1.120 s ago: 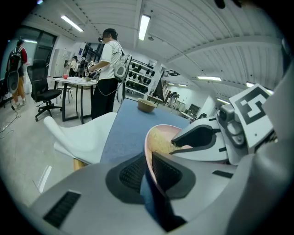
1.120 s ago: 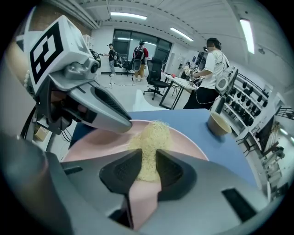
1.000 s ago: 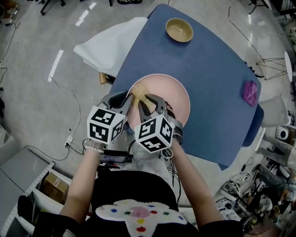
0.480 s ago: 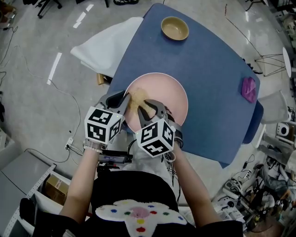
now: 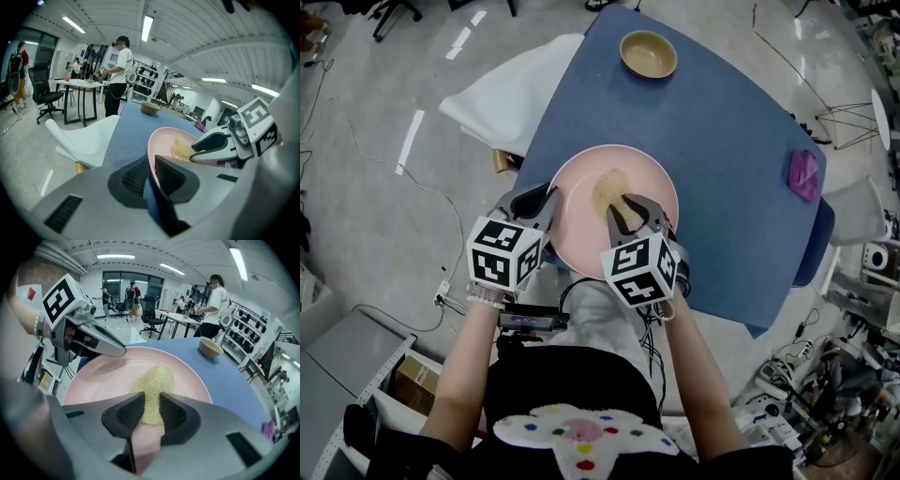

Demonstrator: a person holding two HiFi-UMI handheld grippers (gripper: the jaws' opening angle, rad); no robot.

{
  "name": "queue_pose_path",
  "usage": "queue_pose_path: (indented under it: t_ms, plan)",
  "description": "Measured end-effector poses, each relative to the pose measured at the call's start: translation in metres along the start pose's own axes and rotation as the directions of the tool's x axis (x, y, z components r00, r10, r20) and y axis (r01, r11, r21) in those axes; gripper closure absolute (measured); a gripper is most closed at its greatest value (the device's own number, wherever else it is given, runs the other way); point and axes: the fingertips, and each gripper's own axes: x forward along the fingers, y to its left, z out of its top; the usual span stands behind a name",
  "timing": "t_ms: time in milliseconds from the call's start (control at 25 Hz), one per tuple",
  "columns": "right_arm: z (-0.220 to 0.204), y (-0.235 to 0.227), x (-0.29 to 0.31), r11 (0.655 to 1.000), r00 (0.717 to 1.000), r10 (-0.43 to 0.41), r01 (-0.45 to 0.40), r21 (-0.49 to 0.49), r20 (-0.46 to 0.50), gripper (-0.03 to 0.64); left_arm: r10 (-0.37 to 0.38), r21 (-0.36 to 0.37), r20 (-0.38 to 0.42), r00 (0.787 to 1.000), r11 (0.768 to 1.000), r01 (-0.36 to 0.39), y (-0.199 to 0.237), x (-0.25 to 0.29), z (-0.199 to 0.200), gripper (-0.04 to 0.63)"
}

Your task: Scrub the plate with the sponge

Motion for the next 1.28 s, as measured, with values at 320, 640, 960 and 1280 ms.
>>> queue_pose_path:
  t_ms: [320,640,960,1280]
  plan:
    - [-0.032,-0.033,-0.014,0.995,0.994,-0.088,0.091,0.048,-0.072,0.512,-0.001,-0.001,0.000,1.000,1.000,0.001,0.000,0.000,0.000,0.540]
    - [-0.049,-0.034,-0.025,0.988,0.985,-0.135,0.142,0.057,-0.105,0.515,-0.001,0.000,0.001,1.000,1.000,0.001,-0.001,0.001,0.000,0.540]
    - [-0.045,0.003,-0.027,0.995,0.992,-0.091,0.093,0.024,-0.093,0.518,-0.001,0.002,0.000,1.000,1.000,0.001,-0.002,0.003,0.001,0.540]
    - [-0.021,0.049,-0.018,0.999,0.998,-0.023,0.021,-0.037,-0.061,0.518,-0.005,0.000,0.000,1.000,1.000,0.005,-0.003,0.002,0.001,0.540]
